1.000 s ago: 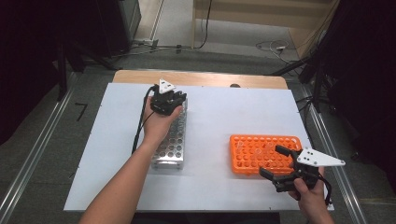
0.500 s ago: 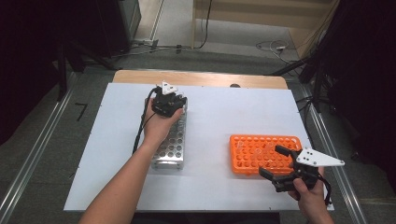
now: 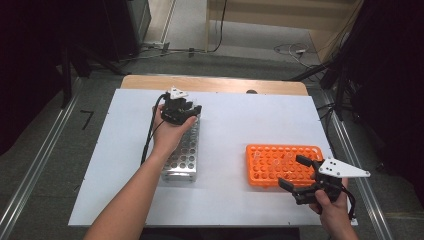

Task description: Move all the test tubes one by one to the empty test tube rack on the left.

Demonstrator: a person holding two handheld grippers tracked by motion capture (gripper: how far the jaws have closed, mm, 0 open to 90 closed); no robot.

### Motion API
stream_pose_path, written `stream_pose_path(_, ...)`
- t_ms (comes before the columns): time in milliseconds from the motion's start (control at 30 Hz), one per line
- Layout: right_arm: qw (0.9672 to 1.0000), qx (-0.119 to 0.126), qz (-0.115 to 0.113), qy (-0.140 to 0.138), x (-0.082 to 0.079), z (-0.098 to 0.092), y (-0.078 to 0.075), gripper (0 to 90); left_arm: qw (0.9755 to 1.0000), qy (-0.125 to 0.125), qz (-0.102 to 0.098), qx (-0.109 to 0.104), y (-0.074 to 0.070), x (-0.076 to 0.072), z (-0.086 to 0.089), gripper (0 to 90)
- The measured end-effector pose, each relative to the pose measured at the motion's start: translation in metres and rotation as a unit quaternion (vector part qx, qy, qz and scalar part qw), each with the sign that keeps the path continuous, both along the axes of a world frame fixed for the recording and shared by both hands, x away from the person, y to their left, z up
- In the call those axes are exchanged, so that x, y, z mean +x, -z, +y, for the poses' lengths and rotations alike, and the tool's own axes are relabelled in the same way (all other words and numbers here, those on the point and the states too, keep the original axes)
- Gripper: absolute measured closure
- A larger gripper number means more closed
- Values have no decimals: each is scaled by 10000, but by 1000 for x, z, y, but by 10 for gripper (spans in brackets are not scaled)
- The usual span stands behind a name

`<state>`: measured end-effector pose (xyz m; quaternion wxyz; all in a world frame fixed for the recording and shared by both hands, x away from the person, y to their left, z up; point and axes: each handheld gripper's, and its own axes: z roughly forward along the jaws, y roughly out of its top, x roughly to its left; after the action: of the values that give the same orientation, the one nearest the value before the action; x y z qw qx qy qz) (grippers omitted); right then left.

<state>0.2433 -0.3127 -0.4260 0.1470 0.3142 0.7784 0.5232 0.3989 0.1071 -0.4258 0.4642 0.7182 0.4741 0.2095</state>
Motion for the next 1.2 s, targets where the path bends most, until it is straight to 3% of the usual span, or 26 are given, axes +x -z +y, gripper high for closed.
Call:
stream_pose_path(133, 10000, 11, -1, 37, 1, -1, 0, 0, 9997, 135, 12, -200, -4, -7, 2, 438)
stream_pose_path(300, 10000, 28, -5, 88, 3, -4, -1, 0, 9988, 266, -108, -395, -11, -22, 6, 317)
stream_pose_path(567, 9999, 15, 3, 143, 6, -5, 0, 0, 9970, 474, -235, -573, -20, -53, 13, 178)
stream_pose_path(867, 9998, 12, 14, 216, 11, -8, 1, 0, 9949, 725, -478, -505, -29, -92, 13, 56)
stream_pose_path(967, 9996, -1, 45, 278, 14, -11, 3, 0, 9939, 791, -520, -568, -32, -104, 14, 19)
stream_pose_path(1200, 9990, 13, 113, 432, 21, -20, 7, 0, 9916, 934, -713, -542, -36, -131, 20, 0)
